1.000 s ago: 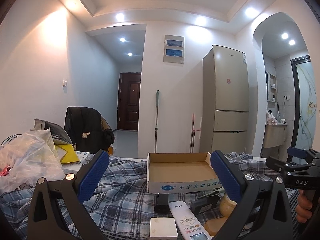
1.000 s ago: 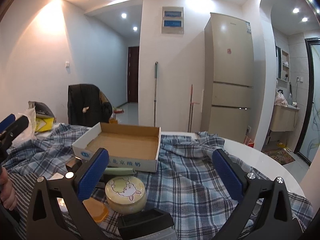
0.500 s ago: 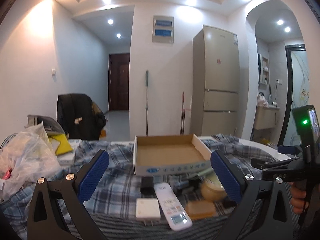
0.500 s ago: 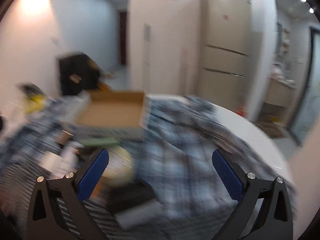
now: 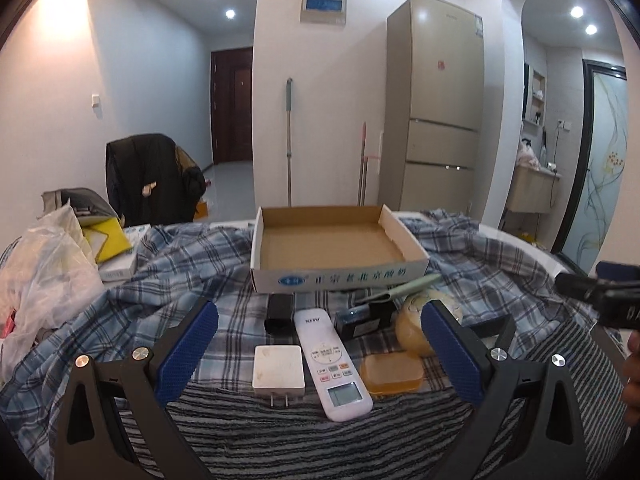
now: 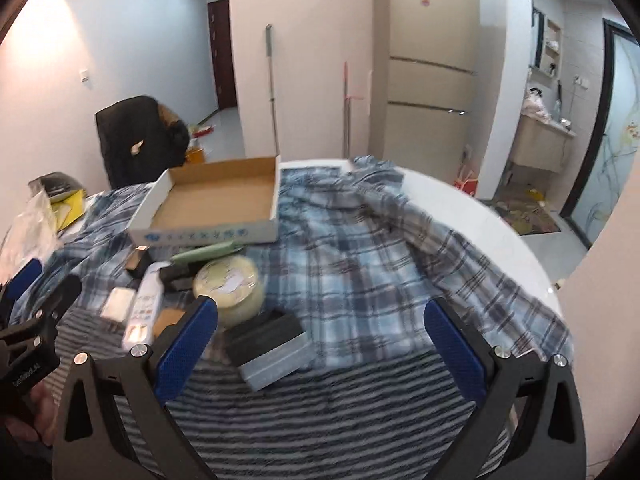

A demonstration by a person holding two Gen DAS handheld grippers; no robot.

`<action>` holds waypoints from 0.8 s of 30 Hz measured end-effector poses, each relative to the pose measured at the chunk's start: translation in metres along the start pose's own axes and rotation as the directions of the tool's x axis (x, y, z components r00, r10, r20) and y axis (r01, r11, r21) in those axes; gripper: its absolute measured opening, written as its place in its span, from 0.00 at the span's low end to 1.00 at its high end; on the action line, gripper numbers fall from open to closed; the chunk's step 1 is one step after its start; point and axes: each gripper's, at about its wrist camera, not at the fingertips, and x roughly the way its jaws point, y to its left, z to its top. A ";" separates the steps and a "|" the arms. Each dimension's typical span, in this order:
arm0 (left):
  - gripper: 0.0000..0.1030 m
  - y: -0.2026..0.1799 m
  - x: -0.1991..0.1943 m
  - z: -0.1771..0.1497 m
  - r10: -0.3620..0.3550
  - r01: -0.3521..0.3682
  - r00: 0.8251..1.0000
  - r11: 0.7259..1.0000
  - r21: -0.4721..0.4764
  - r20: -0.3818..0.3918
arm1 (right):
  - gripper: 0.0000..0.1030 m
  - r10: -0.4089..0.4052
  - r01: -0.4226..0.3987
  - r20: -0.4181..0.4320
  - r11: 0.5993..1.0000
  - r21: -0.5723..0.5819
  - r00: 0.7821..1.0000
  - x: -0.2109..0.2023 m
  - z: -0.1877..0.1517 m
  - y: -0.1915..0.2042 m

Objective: Organize rigid objects
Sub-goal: 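Lower the right gripper onto the black-framed glass square and grasp it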

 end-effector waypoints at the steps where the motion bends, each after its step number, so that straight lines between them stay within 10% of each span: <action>1: 1.00 -0.001 0.003 0.000 0.001 -0.001 1.000 1.000 0.004 -0.009 | 1.00 0.001 -0.001 0.001 1.000 0.003 1.000 0.003 0.002 -0.002; 24: 1.00 -0.010 0.029 -0.002 -0.019 0.022 0.998 0.999 0.034 -0.066 | 1.00 0.002 0.000 -0.024 0.998 0.070 1.000 0.022 0.004 -0.028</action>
